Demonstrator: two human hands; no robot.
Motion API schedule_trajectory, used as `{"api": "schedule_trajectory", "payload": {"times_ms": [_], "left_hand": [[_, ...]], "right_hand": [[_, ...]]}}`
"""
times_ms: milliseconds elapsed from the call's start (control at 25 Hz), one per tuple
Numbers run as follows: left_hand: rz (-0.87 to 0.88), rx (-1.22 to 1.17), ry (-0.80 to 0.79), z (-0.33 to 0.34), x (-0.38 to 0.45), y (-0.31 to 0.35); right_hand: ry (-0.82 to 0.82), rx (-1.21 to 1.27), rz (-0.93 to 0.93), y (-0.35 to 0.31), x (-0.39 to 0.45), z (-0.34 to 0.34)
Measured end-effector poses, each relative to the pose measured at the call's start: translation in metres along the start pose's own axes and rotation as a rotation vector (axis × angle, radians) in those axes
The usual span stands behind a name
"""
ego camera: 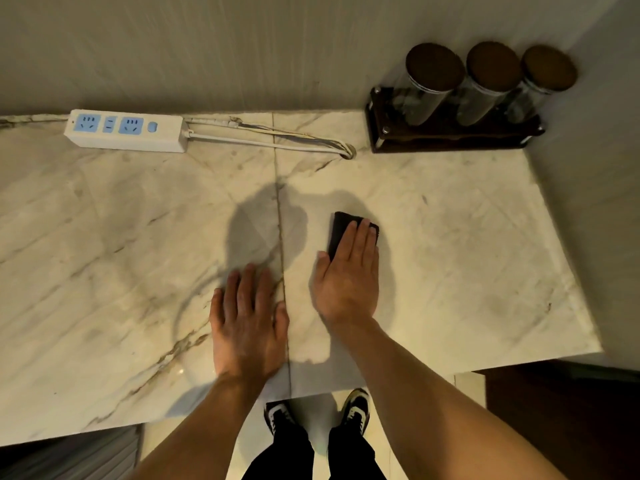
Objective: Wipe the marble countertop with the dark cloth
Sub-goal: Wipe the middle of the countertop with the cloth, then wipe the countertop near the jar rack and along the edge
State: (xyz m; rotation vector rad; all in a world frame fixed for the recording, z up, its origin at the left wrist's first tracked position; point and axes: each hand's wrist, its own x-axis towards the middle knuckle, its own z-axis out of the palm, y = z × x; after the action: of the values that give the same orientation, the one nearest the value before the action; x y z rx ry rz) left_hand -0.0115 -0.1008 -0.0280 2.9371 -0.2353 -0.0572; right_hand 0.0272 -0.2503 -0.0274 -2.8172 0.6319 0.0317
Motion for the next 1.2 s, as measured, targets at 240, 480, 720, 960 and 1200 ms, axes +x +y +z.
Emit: {"api": "schedule_trajectory", "payload": {"times_ms": [240, 480, 720, 960, 1200], "left_hand": [[-0.009, 0.006, -0.047, 0.003, -0.001, -0.001], [0.000, 0.001, -0.041, 0.001, -0.001, 0.002], [0.012, -0.097, 0.003, -0.009, 0.009, 0.033], [-0.011, -0.192, 0.020, 0.002, 0.008, 0.061], [-0.033, -0.164, -0.006, 0.014, 0.005, 0.070]], "right_hand": [[0.006, 0.047, 0.017, 0.016, -0.045, 0.000], [-0.008, 0.042, 0.009, 0.026, -0.077, 0.000], [0.007, -0.005, -0.113, 0.049, -0.097, -0.005], [-0.073, -0.050, -0.421, 0.095, -0.096, -0.018], [-0.167, -0.087, -0.653, 0.126, -0.076, -0.032]]}}
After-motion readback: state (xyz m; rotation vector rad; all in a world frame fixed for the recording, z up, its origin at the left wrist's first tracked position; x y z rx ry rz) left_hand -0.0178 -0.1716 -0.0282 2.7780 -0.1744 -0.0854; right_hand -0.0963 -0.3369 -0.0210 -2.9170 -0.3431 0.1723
